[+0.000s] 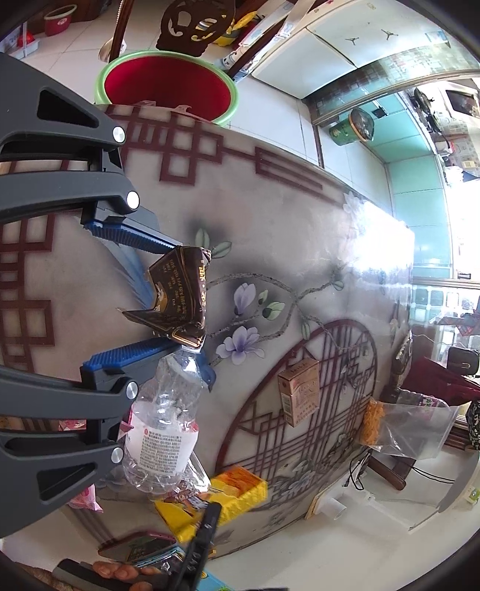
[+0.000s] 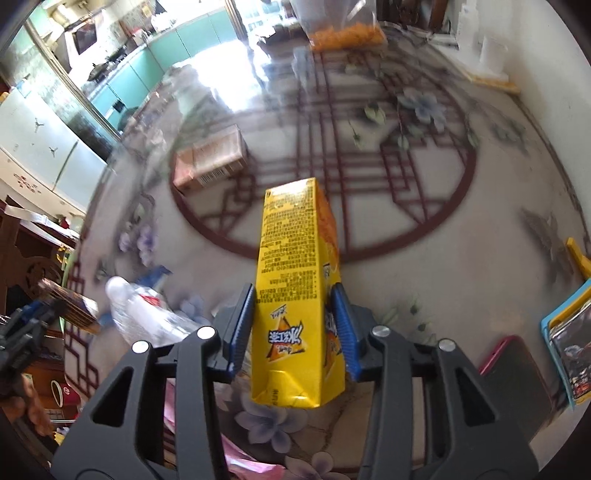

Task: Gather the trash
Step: 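Grasp the tall yellow snack box with the right gripper and lift it, then carry the cigarette box and yellow snack box over the red bucket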

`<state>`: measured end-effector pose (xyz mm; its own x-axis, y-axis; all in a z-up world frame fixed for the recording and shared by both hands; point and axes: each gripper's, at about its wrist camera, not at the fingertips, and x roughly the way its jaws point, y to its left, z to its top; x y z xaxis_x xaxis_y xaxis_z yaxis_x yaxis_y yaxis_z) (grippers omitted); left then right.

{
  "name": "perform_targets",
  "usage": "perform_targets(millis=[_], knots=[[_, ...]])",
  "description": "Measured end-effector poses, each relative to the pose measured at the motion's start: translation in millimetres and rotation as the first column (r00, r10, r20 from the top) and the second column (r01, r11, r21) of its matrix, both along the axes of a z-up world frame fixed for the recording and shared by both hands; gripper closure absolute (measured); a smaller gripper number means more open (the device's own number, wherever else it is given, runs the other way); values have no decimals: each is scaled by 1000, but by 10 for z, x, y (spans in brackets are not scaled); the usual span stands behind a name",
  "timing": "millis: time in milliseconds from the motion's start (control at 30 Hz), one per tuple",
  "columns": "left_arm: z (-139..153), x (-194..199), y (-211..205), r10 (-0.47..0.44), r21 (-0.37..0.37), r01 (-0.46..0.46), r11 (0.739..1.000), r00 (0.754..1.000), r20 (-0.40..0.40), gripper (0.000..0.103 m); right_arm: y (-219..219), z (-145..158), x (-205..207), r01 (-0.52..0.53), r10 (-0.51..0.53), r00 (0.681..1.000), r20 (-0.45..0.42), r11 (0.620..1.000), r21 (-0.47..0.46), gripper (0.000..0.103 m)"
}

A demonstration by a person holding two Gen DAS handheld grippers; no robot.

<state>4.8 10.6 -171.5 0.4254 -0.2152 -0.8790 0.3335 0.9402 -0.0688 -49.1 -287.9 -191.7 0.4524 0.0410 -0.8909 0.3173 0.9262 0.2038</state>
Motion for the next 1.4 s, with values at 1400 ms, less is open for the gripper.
perform_targets(millis=[1400], knots=[[221,703,1385,-15,-96,20,995,999,51,62,1941,676,698,-132,135,978,156,991,-29,64]])
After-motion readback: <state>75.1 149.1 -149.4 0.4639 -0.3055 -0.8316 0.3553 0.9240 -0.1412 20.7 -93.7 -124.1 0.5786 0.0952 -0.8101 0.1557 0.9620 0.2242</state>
